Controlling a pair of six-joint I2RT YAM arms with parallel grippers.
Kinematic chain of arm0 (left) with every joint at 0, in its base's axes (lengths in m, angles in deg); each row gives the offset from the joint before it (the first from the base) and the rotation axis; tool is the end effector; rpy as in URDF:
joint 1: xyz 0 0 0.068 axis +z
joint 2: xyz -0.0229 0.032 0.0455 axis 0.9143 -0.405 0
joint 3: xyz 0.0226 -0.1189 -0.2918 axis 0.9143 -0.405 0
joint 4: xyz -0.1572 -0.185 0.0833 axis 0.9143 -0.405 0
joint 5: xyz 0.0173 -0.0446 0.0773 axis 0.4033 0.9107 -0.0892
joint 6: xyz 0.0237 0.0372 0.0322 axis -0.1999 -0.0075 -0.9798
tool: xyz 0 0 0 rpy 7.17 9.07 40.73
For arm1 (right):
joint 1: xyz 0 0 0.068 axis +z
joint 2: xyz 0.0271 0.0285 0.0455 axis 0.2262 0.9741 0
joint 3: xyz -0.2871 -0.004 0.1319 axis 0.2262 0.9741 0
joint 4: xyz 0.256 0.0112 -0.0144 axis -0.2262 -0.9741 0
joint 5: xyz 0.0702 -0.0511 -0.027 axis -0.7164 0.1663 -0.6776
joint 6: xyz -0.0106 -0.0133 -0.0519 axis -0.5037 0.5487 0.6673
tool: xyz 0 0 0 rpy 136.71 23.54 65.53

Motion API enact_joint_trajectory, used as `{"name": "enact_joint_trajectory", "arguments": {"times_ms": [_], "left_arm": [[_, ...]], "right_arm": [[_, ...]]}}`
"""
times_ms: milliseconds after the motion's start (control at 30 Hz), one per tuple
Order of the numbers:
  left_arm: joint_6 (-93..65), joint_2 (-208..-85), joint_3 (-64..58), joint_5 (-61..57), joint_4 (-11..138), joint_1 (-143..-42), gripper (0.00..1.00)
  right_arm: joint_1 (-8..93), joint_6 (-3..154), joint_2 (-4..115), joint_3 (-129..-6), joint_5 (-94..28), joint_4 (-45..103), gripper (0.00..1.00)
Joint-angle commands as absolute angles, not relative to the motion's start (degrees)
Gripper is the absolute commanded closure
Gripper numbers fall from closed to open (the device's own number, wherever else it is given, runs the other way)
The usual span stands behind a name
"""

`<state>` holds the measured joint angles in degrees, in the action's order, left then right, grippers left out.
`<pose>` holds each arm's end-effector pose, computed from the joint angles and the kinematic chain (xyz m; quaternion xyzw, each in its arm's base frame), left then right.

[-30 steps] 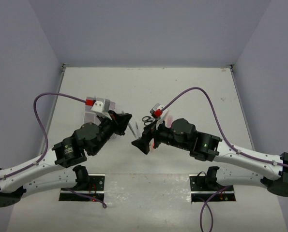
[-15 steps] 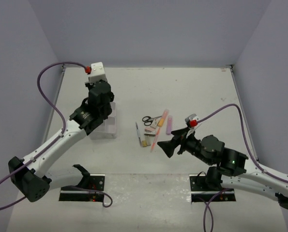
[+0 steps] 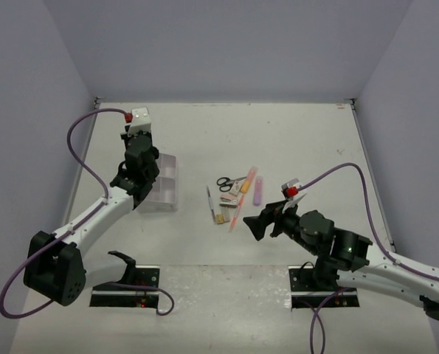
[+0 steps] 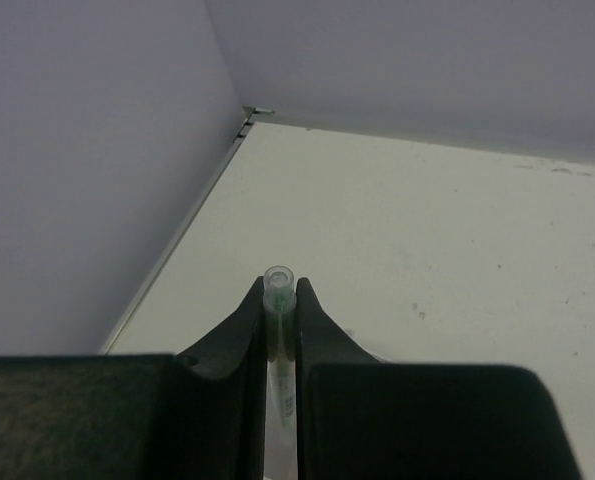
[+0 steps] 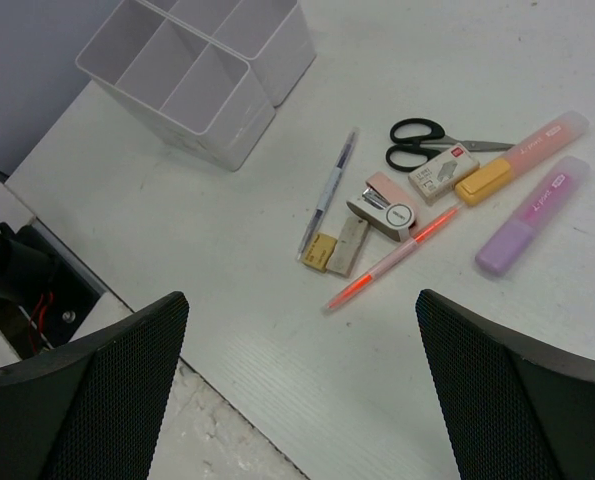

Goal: Sort the stationery into containers
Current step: Place the pen in the storage box, then pick up the pen from the center of the board.

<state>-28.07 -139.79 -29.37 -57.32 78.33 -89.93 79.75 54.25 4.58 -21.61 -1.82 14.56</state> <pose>0.2398 -0.0767 0.3523 -0.1041 0.7242 0.1778 0.6581 0.0513 0.0829 0.2965 -0.1459 0.7770 0.3262 0.5183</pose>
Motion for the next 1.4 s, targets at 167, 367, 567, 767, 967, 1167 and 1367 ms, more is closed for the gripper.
{"name": "enact_joint_trajectory", "arguments": {"times_ms": [167, 367, 567, 767, 967, 1167, 1367], "left_arm": [[-26.53, -142.56, -34.55, -55.01, 93.02, -86.58, 1.0], [-23.61, -143.82, -35.71, -54.87, 91.56, -86.24, 1.0], [-20.6, -143.66, -36.02, -54.51, 85.72, -86.24, 0.9], [-18.23, -141.45, -34.42, -54.26, 81.04, -86.25, 0.49], [-12.8, -134.26, -26.15, -59.06, 68.78, -86.3, 0.0], [-1.48, -128.57, -8.0, -48.17, 35.69, -86.24, 0.0], [2.15, -107.84, -15.56, -32.73, 26.92, -86.24, 0.0]], "right_arm": [[79.52, 53.45, 3.64, -20.99, -1.9, 16.75, 0.01], [79.43, 53.51, 7.05, -21.82, -2.08, 17.06, 0.01], [78.85, 52.39, 10.6, -25.43, -2.83, 17.06, 0.01], [78.4, 49.42, 17.59, -32.26, -4.05, 15.08, 0.01], [76.31, 44.74, 24.32, -37.51, -4.02, 10.61, 0.01], [71.56, 34.76, 31.54, -40.82, -3.33, 4.52, 0.01], [70.82, 20.66, 38.74, -44.86, 1.34, -2.29, 0.01]]}}
